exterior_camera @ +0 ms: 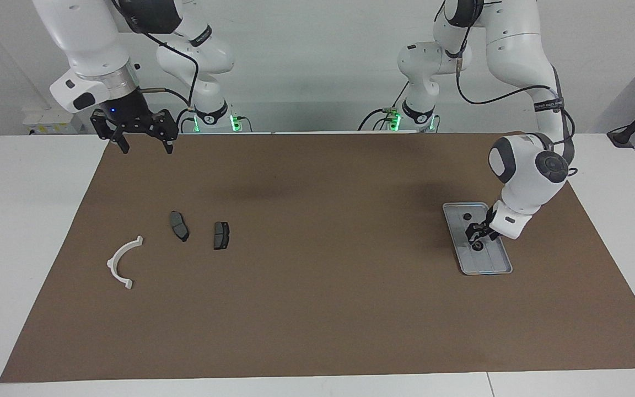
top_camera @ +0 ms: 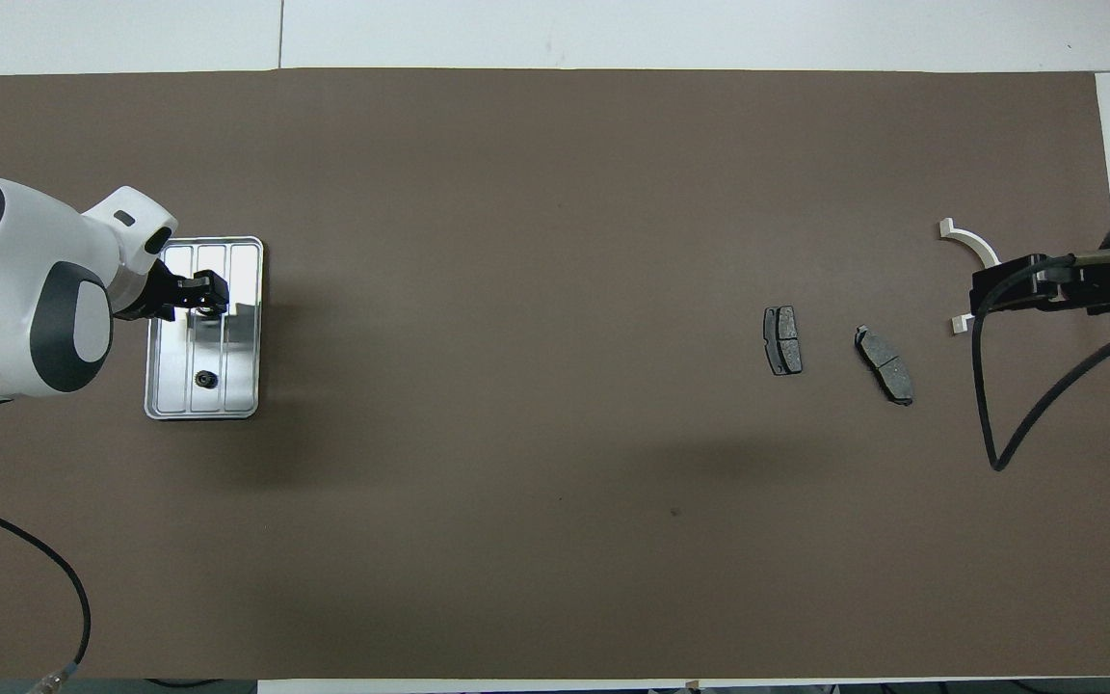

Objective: Place bearing gear from tray to pile
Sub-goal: 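Lower the left gripper into the silver tray and grasp the black bearing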

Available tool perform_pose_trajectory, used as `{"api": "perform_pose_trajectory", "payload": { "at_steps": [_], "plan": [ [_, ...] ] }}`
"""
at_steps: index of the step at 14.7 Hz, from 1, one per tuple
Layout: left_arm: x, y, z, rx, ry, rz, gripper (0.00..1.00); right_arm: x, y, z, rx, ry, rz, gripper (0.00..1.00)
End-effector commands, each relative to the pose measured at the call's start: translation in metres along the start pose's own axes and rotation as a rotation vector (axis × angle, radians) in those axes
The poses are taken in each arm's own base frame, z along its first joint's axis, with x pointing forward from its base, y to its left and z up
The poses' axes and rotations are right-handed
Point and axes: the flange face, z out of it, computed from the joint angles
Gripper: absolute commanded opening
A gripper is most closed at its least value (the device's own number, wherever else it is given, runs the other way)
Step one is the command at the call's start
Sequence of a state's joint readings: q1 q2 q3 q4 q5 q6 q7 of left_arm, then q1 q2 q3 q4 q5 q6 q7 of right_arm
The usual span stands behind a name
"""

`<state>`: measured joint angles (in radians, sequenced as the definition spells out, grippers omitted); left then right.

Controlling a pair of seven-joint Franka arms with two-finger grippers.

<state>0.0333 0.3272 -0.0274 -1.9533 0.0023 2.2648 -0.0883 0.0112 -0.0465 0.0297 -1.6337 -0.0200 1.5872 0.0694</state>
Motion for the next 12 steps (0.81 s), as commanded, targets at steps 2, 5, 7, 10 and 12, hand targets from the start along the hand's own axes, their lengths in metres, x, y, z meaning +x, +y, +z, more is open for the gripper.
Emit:
{"api": "perform_pose_trajectory", "payload": {
  "at_steps": [2, 5, 7, 10, 12],
  "plan": [
    [-0.007, 0.003, 0.001, -0.003, 0.026, -0.011, 0.65, -0.004, 0.000, -0.002, 0.008, 0.015, -0.002, 1.00],
    [-0.007, 0.003, 0.006, -0.003, 0.025, -0.011, 0.60, -0.004, -0.002, -0.002, 0.007, 0.015, -0.007, 1.00],
    [-0.009, 0.003, 0.010, -0.003, 0.031, -0.009, 0.58, -0.004, -0.001, -0.002, 0.007, 0.015, -0.005, 1.00],
    [-0.011, 0.003, 0.012, -0.003, 0.029, -0.009, 0.55, -0.004, -0.002, -0.002, 0.007, 0.017, -0.008, 1.00],
    [-0.011, 0.009, 0.012, -0.004, 0.029, -0.004, 0.38, -0.004, -0.002, -0.001, 0.007, 0.015, -0.010, 1.00]
  ]
}}
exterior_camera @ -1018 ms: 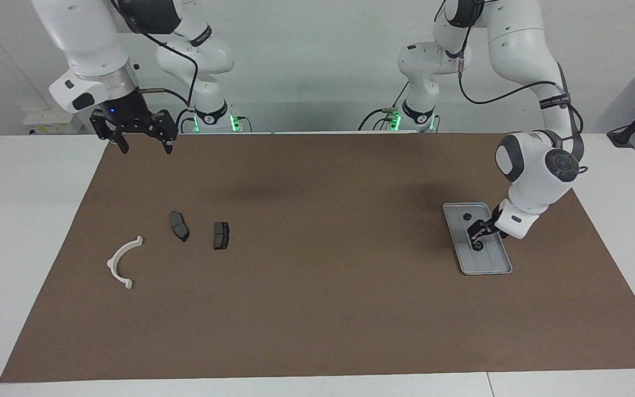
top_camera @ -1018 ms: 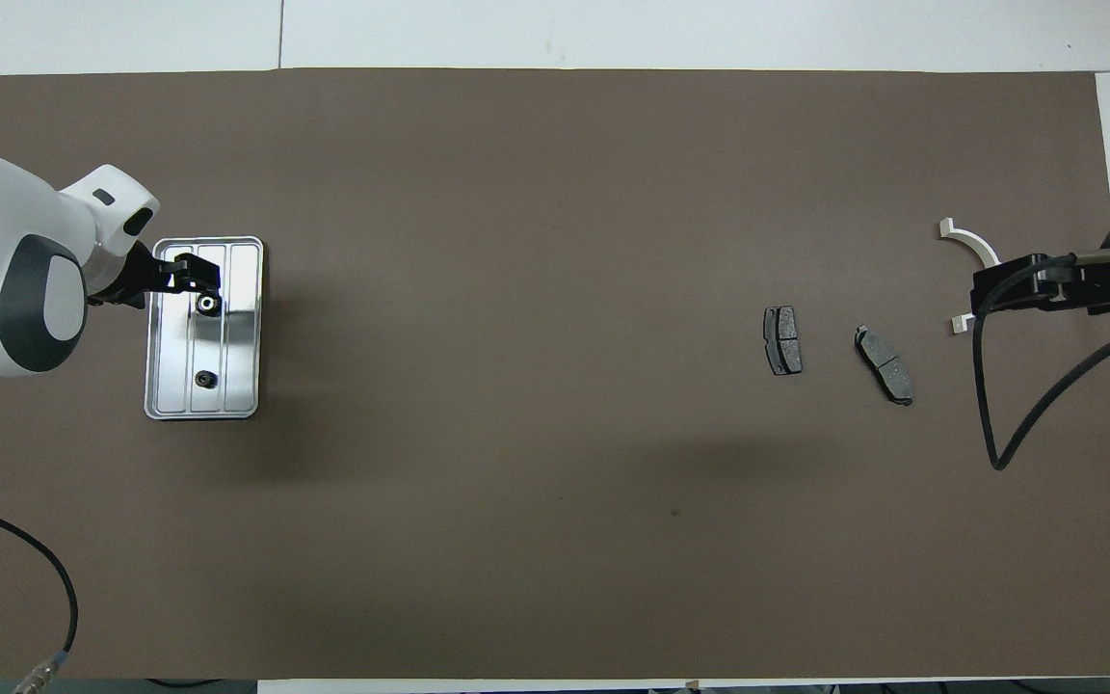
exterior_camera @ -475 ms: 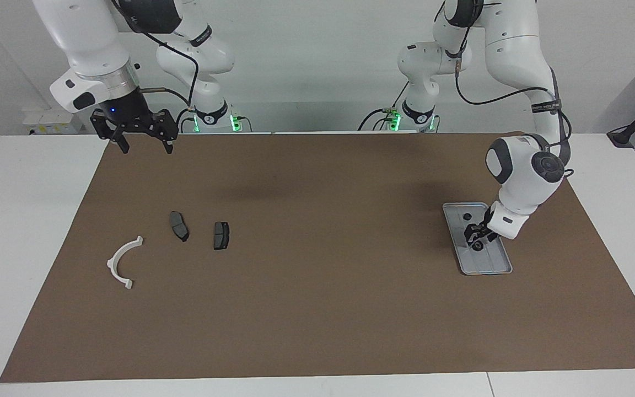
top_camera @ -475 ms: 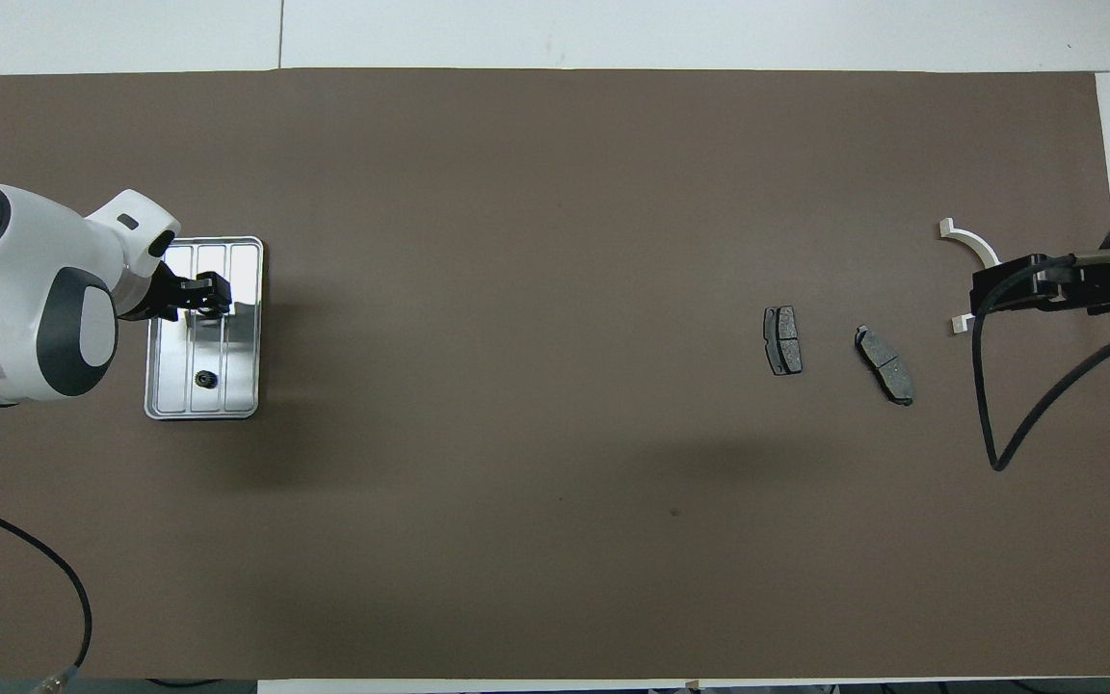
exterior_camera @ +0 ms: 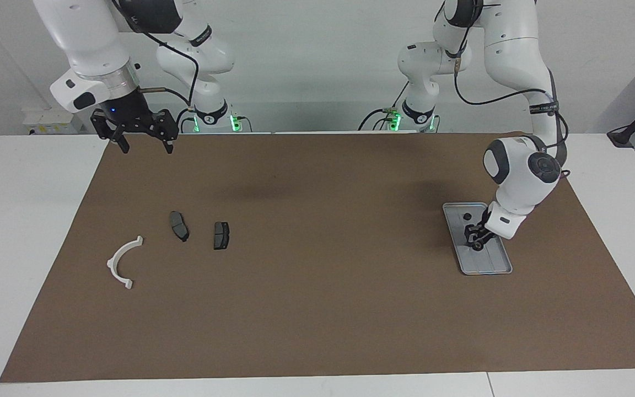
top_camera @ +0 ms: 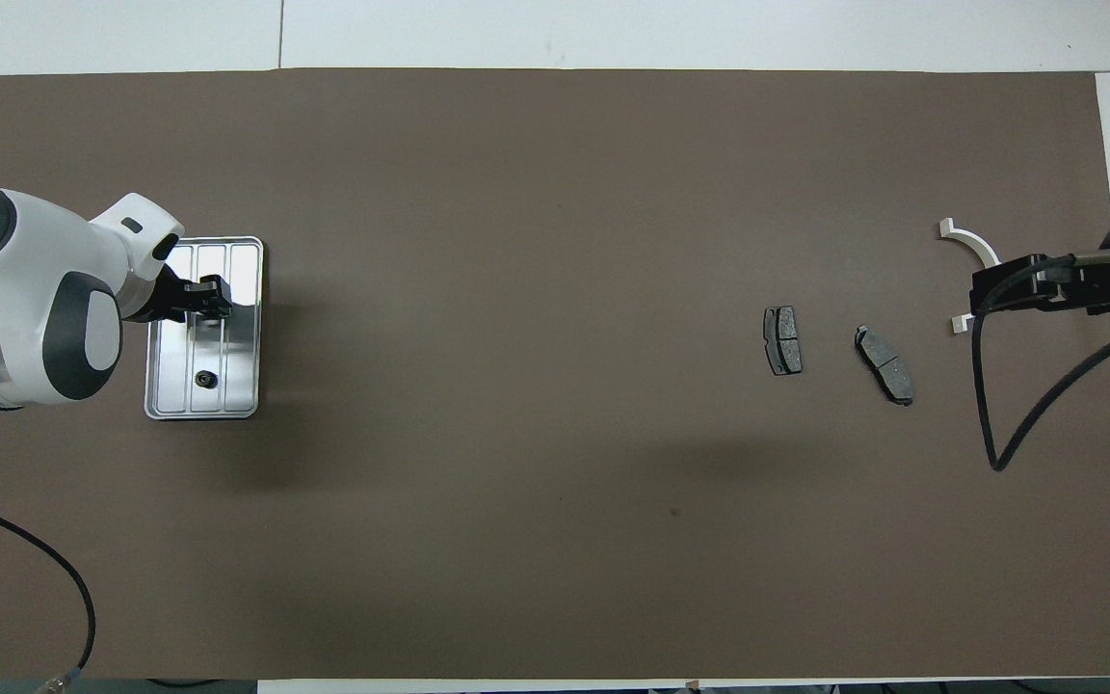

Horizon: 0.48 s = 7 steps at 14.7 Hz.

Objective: Place bearing gear from tray to pile
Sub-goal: 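Lower the left gripper into the silver tray and grasp the black bearing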

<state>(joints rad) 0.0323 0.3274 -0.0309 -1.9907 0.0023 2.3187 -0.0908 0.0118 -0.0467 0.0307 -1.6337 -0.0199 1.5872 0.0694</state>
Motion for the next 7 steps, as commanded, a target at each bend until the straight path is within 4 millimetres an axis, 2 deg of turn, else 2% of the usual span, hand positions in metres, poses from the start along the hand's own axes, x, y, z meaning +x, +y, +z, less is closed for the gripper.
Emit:
{"api": "perform_pose_trajectory", "payload": {
  "at_steps": [1, 3, 4, 7],
  "plan": [
    [-0.005, 0.009, -0.001, -0.003, 0.013, -0.017, 0.30, -0.004, -0.002, -0.001, 0.007, 0.015, -0.008, 1.00],
    [0.003, 0.016, -0.013, -0.013, 0.014, -0.052, 0.29, -0.004, -0.002, -0.001, 0.007, 0.015, -0.007, 1.00],
    [0.009, 0.037, -0.023, -0.029, 0.006, -0.079, 0.29, -0.004, -0.002, -0.001, 0.007, 0.015, -0.007, 1.00],
    [0.014, 0.139, -0.061, -0.032, -0.008, -0.204, 0.29, -0.004, -0.002, -0.001, 0.007, 0.015, -0.007, 1.00]
  ]
}}
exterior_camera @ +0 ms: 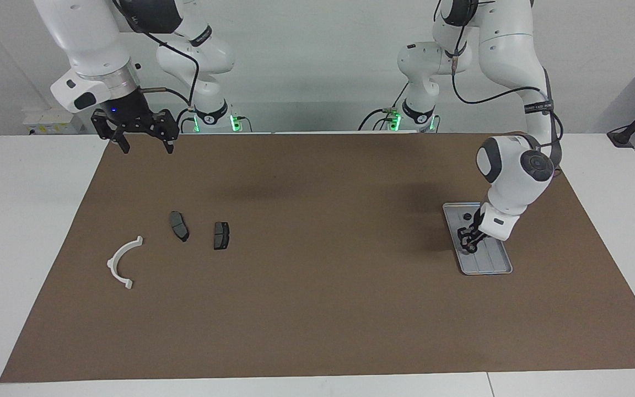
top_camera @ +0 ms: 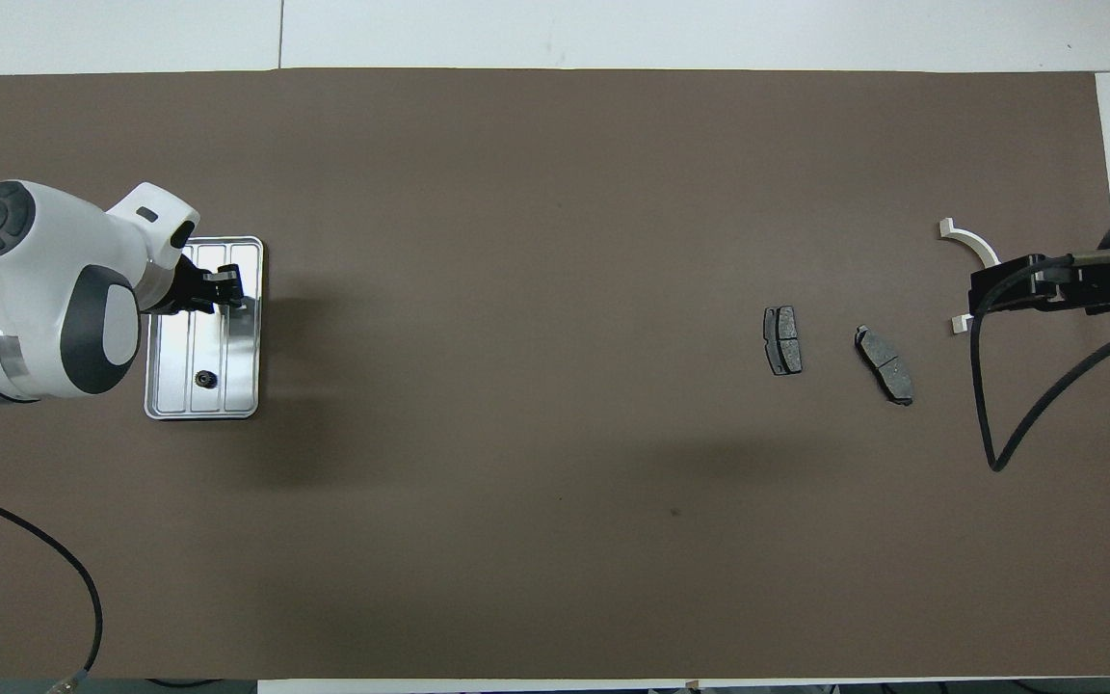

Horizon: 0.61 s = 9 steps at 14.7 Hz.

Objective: Place bearing gear from tray to pile
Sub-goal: 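Lower the left gripper into the silver tray and grasp the black bearing, then carry the bearing with the left gripper to the table center and release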

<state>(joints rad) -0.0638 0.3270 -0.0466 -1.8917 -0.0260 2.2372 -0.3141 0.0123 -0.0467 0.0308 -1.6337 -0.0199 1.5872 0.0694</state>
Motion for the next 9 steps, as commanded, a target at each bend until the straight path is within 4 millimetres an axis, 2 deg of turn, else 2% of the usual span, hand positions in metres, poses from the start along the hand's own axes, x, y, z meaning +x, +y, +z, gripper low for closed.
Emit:
{"api": "perform_pose_trajectory", "payload": {
  "at_steps": [1, 3, 5, 7, 8, 9],
  "plan": [
    [-0.014, 0.108, -0.030, -0.005, -0.009, -0.111, 0.29, -0.004, -0.001, -0.001, 0.007, 0.013, -0.006, 1.00],
    [-0.043, 0.165, -0.030, -0.018, 0.010, -0.162, 0.29, -0.004, -0.001, -0.001, 0.007, 0.015, -0.006, 1.00],
    [-0.076, 0.212, -0.024, -0.040, 0.029, -0.157, 0.29, -0.004, -0.001, 0.000, 0.008, 0.012, -0.006, 1.00],
    [-0.101, 0.247, -0.010, -0.040, 0.024, -0.150, 0.29, -0.004, -0.001, 0.000, 0.007, 0.013, -0.006, 1.00],
    [-0.112, 0.259, -0.001, -0.040, 0.025, -0.142, 0.29, -0.004, -0.001, -0.001, 0.008, 0.015, -0.011, 1.00],
    [-0.121, 0.264, 0.016, -0.033, 0.020, -0.136, 0.29, -0.004, -0.001, 0.000, 0.007, 0.013, -0.012, 1.00]
  ]
}}
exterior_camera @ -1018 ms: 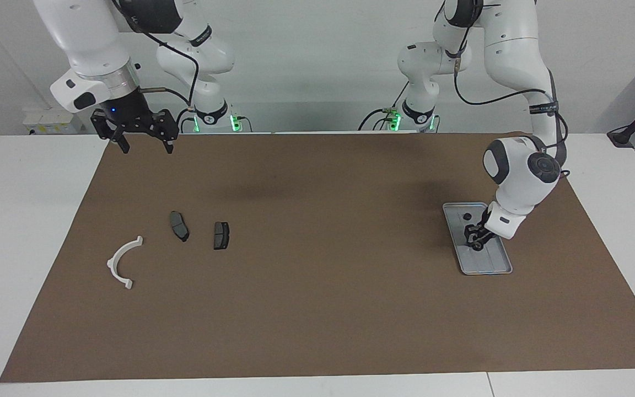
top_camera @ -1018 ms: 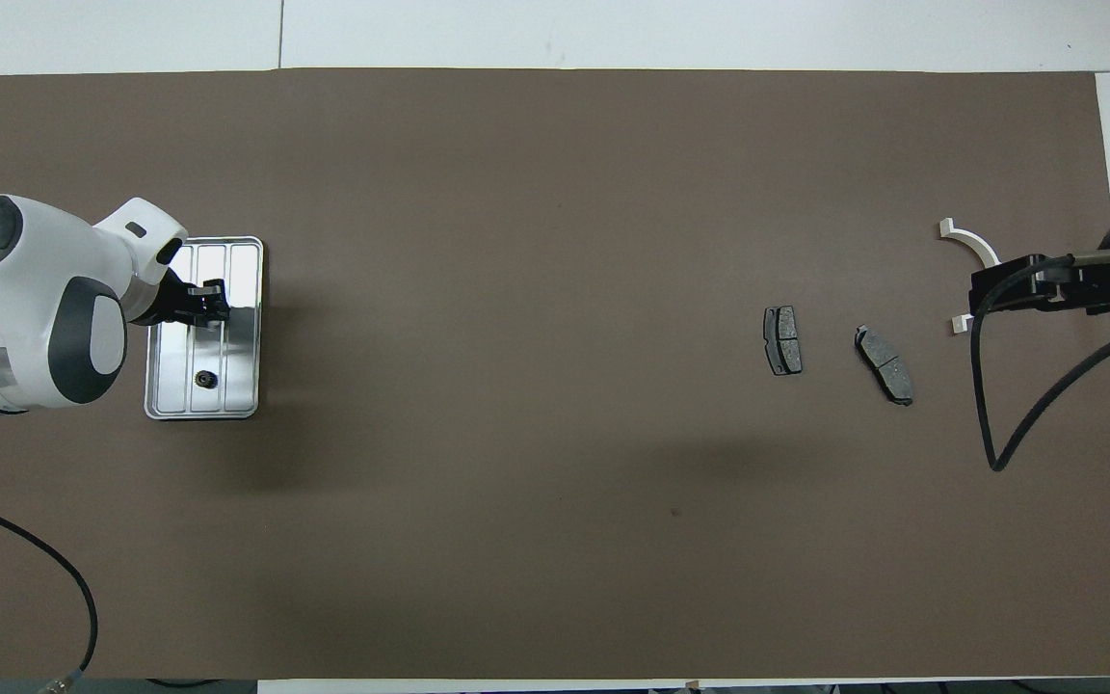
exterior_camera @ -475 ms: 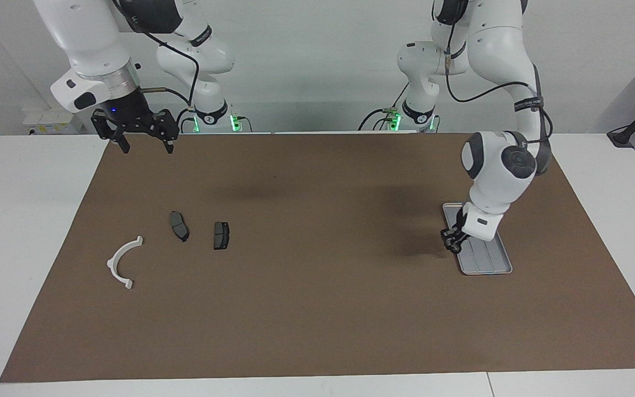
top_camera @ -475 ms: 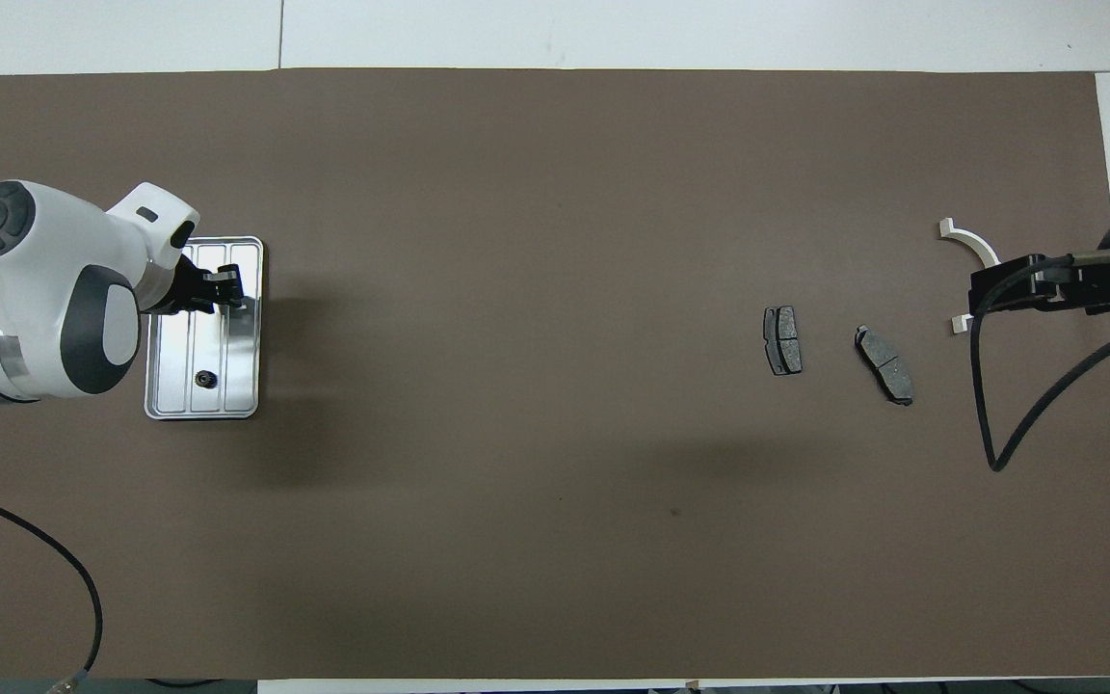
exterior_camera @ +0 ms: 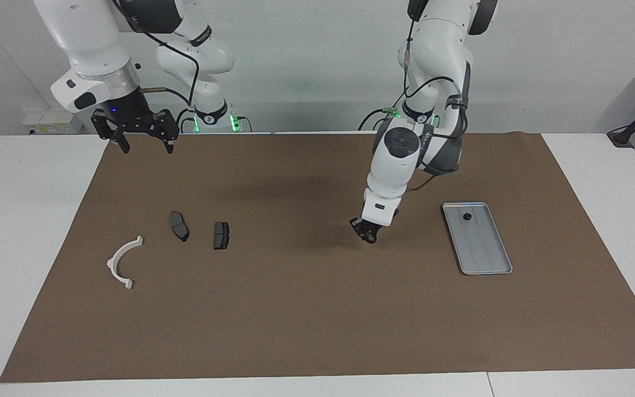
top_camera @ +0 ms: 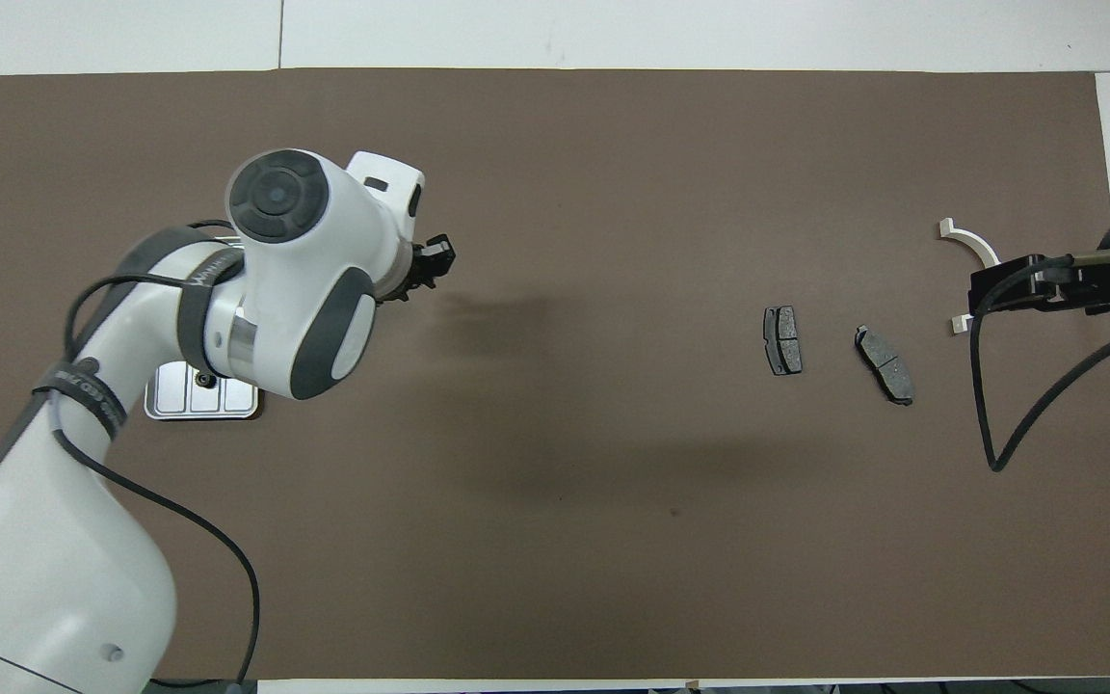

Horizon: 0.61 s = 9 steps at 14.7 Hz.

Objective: Place bearing gear from tray to pile
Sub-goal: 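Carry the bearing with the left gripper to the table center and release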

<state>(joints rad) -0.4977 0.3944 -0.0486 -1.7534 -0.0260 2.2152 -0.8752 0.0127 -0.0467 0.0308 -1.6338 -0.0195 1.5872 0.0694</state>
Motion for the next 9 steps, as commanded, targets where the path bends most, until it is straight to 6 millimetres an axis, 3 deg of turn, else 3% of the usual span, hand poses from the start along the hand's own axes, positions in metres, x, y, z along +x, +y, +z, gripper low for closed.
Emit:
{"api": "perform_pose_trajectory", "payload": {
  "at_steps": [1, 5, 6, 8, 9],
  "plan": [
    [-0.0119, 0.0038, 0.0336, 0.006, 0.004, -0.011, 0.29, -0.0044, -0.0009, -0.0012, 0.006, 0.015, -0.012, 1.00],
    [-0.0144, 0.0016, 0.0414, -0.018, 0.025, -0.041, 0.32, -0.0047, -0.0026, -0.0004, 0.006, 0.012, -0.009, 1.00],
    [-0.0153, 0.0020, 0.0416, -0.018, 0.023, -0.042, 0.37, -0.0046, -0.0020, -0.0004, 0.007, 0.012, -0.007, 1.00],
    [-0.0144, 0.0019, 0.0385, -0.005, 0.015, -0.044, 1.00, -0.0056, -0.0019, -0.0005, 0.007, 0.012, -0.007, 1.00],
    [-0.0137, 0.0018, 0.0345, 0.014, -0.001, -0.045, 1.00, -0.0061, -0.0027, -0.0014, 0.007, 0.013, -0.009, 1.00]
  ]
}}
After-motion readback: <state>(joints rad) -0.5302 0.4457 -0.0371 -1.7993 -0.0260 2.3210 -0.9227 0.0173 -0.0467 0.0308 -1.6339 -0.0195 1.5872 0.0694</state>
